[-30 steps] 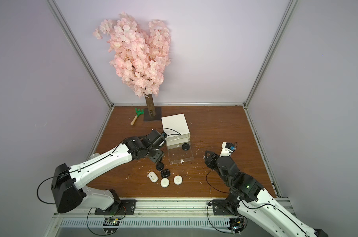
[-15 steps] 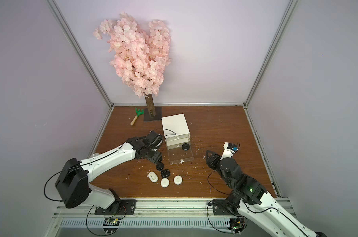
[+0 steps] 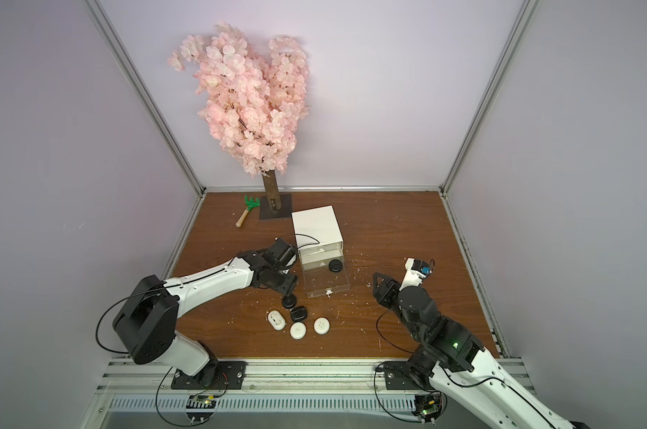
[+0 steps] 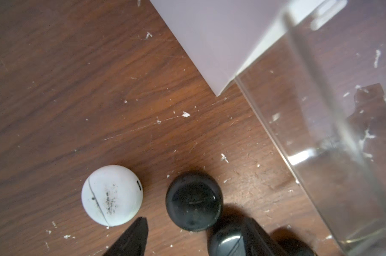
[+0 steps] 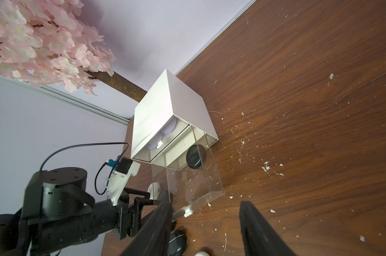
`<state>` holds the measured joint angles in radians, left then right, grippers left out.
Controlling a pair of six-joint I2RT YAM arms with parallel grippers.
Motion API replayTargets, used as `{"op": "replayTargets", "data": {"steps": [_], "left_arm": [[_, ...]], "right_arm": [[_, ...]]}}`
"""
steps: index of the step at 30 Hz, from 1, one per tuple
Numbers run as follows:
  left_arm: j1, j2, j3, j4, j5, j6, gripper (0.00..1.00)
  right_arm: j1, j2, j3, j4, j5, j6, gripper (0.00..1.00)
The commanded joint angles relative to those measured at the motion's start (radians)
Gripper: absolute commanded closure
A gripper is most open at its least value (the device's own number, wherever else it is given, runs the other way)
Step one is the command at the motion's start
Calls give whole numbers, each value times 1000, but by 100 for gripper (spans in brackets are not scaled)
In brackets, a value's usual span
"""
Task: Put the bluetooth earphones in the drawer according to color
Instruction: Pick up the Bluetooth earphone from the center of the board.
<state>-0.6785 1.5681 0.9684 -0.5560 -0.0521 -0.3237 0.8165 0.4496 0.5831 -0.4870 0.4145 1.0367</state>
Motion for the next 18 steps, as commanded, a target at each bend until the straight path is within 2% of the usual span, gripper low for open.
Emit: {"op": "replayTargets", "data": {"steps": [1,18], "left_arm": [[14,19,-14,5,-1,-38,28],[17,83,-33,57,13,-57,30]], "right_arm": [[-3,-2,16,-2,20,-15,44],[-7,11,26,-2,22,-26,43]]}}
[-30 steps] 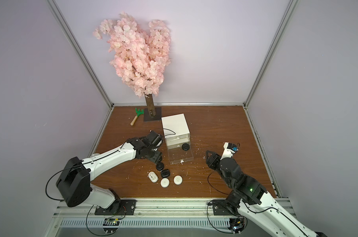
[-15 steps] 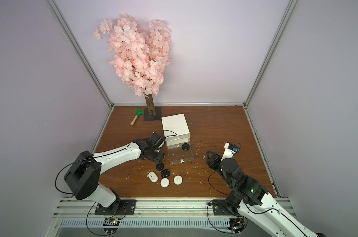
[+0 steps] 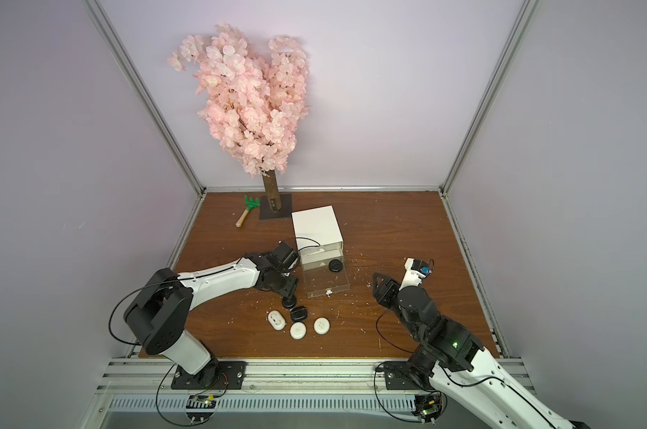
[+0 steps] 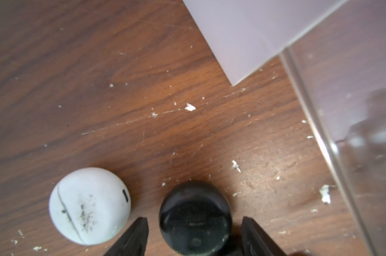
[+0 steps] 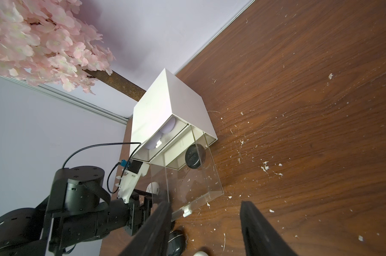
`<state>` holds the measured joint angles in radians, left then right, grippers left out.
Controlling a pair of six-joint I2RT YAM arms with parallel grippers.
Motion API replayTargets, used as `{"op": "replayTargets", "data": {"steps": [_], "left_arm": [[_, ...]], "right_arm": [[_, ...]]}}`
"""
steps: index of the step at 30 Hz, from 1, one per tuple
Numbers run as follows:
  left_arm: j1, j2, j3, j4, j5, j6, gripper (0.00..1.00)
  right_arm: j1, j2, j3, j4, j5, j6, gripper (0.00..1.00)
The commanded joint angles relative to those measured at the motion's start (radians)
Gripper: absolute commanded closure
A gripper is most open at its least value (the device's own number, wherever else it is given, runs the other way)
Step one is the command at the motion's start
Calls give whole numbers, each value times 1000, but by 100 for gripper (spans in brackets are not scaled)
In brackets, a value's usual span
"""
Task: Put the bluetooth earphones in the drawer according to color
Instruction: Pick up the Bluetooth earphone from the center of the board.
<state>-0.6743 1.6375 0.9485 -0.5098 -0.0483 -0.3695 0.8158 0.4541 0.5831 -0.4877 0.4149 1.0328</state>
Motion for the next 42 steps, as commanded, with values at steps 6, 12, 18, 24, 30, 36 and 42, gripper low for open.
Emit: {"op": "replayTargets", "data": {"steps": [6,12,18,24,30,36,42], "left_arm": [[14,29,-15,20,7,-13,31],[14,48,-15,26,14,-14,33],[15,45,-17,24,11,-13,38],[15,22,-10,2,0,-9,45],[14,-59,18,-60,-34,5,47],[15,-147,76,-148,-76,15,46],[15,-230,155,-231,-127,51,45]], "right_arm": [[-5,18,32,4,24,-28,43],[-7,36,32,23,13,-35,42],[-9,37,35,25,12,-39,42],[-11,34,34,24,8,-38,42],[-11,31,31,24,6,-36,43],[-13,36,30,28,5,-33,43],[-14,35,32,28,3,-33,43]]}}
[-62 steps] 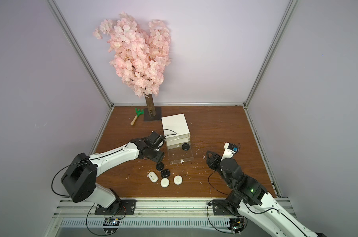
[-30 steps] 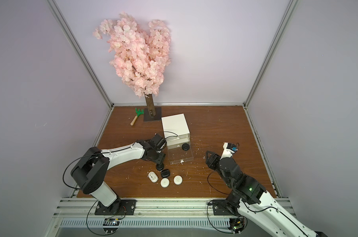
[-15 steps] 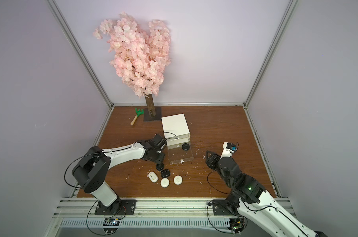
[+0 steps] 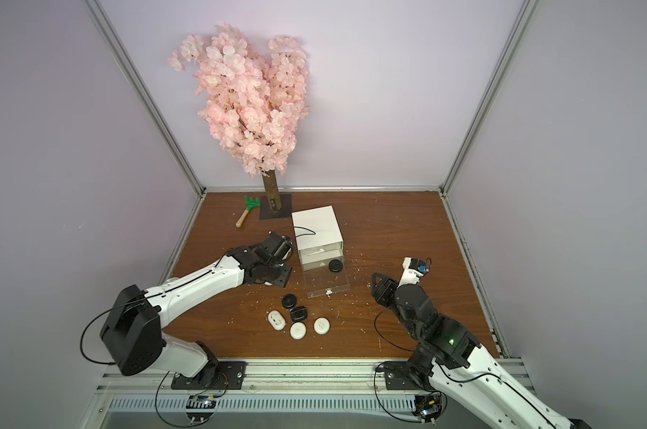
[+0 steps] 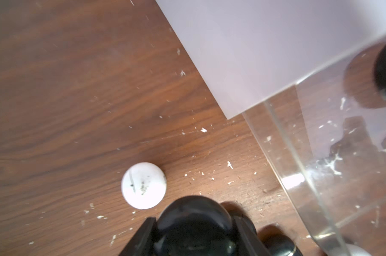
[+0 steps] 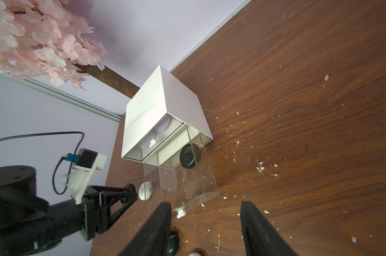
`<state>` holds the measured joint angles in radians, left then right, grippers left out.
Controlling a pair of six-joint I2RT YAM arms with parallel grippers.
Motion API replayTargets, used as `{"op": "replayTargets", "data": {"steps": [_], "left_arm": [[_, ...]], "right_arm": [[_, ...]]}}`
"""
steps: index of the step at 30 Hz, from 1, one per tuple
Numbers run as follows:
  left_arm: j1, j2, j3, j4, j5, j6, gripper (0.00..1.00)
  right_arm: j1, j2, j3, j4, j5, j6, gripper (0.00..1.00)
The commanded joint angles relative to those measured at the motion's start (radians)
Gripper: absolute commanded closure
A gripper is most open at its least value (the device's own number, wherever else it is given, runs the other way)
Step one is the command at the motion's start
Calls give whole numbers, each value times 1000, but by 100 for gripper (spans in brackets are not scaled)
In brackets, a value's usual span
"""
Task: Put the bluetooth earphones in the drawer according to color
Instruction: Pick up the Bluetooth earphone from the center of the board, then place the bluetooth earphone in the drawer.
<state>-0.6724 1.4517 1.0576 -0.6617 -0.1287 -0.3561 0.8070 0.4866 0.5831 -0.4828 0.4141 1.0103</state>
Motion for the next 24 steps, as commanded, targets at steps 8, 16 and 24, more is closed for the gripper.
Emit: {"op": "replayTargets", "data": {"steps": [8,16,24], "left_arm": [[-5,-98,172,-80,107,299,45],[-141,15,266,-81,134,370,45],[-212,126,349,-86,107,418,45]], "right_arm": [[-4,3,25,25,8,-12,43],[-4,6,26,26,3,-19,43],[-6,27,33,13,-4,-32,43]]}}
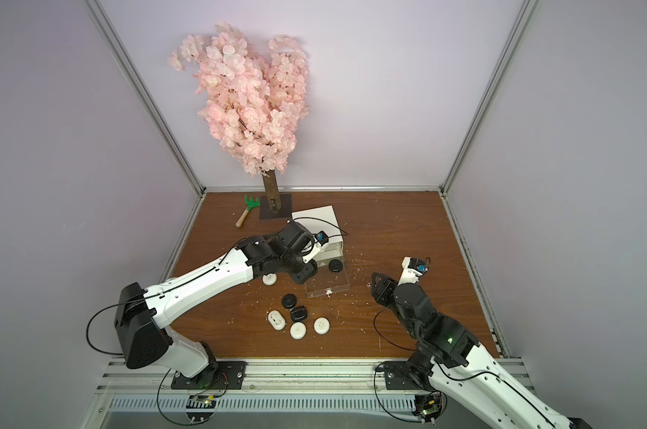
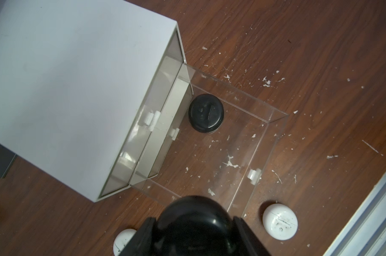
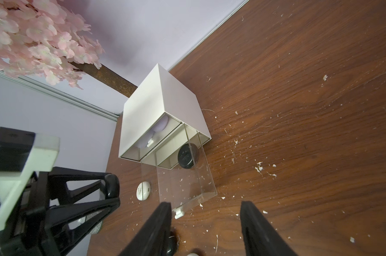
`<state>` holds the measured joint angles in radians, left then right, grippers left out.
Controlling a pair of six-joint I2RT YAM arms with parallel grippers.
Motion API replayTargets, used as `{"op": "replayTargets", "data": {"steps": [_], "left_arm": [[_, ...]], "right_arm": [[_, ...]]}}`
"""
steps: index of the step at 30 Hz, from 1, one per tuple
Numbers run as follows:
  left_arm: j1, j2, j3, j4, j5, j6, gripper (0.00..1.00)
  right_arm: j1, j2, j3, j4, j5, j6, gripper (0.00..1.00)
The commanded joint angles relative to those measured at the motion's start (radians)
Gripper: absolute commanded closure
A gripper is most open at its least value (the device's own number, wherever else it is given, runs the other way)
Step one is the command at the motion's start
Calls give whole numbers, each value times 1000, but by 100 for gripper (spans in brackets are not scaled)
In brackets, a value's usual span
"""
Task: Put the bluetooth earphones in the drawer according to color
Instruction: Place the bluetooth earphone in the drawer.
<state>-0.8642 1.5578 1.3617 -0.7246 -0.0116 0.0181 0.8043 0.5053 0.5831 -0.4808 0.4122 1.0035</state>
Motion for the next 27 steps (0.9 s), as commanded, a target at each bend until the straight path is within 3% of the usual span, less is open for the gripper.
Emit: {"op": "replayTargets", "data": {"steps": [1,12,27], "left_arm": [[-23,35,53,-27,-16,51,45],[-28,201,97,-29,-38,92,45],[-29,306,149,-29,-148,112,45]], "right_arm": [[-4,7,33,11,-3,-25,43],[-5,-8,30,6,-3,-31,43],[-5,-17,35,-15,-1,-36,42]]}}
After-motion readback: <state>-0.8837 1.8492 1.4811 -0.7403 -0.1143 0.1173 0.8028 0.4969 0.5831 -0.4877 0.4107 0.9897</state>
